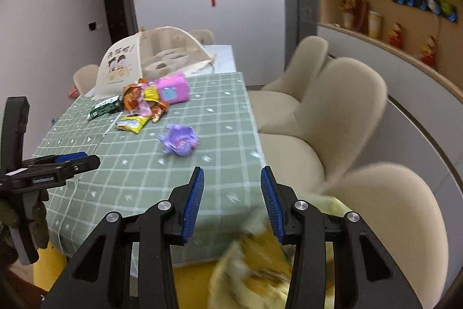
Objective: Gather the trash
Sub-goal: 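Move both tools back to the snack pile, then grasp a red snack bag with left tool while right tool grasps a yellow wrapper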
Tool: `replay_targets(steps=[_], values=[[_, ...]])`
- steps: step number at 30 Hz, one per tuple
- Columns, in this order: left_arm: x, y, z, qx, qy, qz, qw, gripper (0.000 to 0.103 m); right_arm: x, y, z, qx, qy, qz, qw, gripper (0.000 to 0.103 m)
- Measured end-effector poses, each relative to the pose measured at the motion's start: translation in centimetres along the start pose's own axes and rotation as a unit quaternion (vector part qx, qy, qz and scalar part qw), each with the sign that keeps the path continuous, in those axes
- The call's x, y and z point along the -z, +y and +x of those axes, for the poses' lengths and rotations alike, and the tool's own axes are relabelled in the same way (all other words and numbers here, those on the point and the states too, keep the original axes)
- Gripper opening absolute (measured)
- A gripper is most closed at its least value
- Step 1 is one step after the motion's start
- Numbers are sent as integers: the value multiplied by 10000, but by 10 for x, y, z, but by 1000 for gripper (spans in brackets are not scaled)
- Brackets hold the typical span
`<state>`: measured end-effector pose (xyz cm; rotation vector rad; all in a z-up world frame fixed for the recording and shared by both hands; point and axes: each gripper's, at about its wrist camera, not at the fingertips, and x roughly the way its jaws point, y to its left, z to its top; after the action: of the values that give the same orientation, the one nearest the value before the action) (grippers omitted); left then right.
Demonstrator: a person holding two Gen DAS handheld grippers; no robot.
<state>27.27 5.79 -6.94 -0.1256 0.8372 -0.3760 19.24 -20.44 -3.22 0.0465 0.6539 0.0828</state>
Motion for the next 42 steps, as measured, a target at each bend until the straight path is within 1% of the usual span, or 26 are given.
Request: replay_targets(steps=[2,4,7,11,14,19,22,24,26,28,30,31,33,36,39,41,42], values=[[-10,30,1,-33,-33,-146,9999,64,-15,24,16,-80,-23,-131,9999,39],[-21,60,1,-162,-124,-168,9997,64,-30,45,34,-145,-15,-259,9996,39],[-42,110,2,-292,-207,-242,9991,64,-53,77,68,-197,115,-379,9990,39],[-75,179,6,-432,-285,-87,9986,64,-77,124,113,-229,341,-553,9976,39],[-102,227,14,-419,-230,36,9988,64,-86,154,140,-262,474,-635,9965,39],[-152,295,44,-430,-13,349,9985,64,-97,189,181,-95,686,-669,9954,39],[-179,317,64,-378,92,494,9980,64,-101,197,199,-71,783,-560,9953,39],[-192,321,75,-138,97,377,9991,64,-103,200,209,94,838,-555,9949,39],[-201,317,89,250,92,197,9994,64,-104,198,216,318,834,-540,9945,39],[-206,308,104,453,116,40,9989,64,-106,193,222,431,857,-452,9944,39],[-208,296,124,602,208,-216,9977,64,-107,185,229,463,935,-276,9942,39],[-209,291,133,633,241,-327,9972,64,-108,178,234,444,987,-120,9941,39],[-213,282,155,648,349,-718,9947,64,-109,169,240,449,1057,102,9933,39],[-217,274,182,698,544,-1335,9871,64,-107,160,247,436,1177,270,9917,39],[-220,262,203,412,624,-1452,9866,64,-104,155,253,425,1311,156,9903,39],[-221,258,214,301,760,-1563,9843,63,-104,155,255,425,1350,-48,9899,39],[-220,257,217,281,829,-1575,9836,53,-105,155,256,406,1299,-201,9905,39]])
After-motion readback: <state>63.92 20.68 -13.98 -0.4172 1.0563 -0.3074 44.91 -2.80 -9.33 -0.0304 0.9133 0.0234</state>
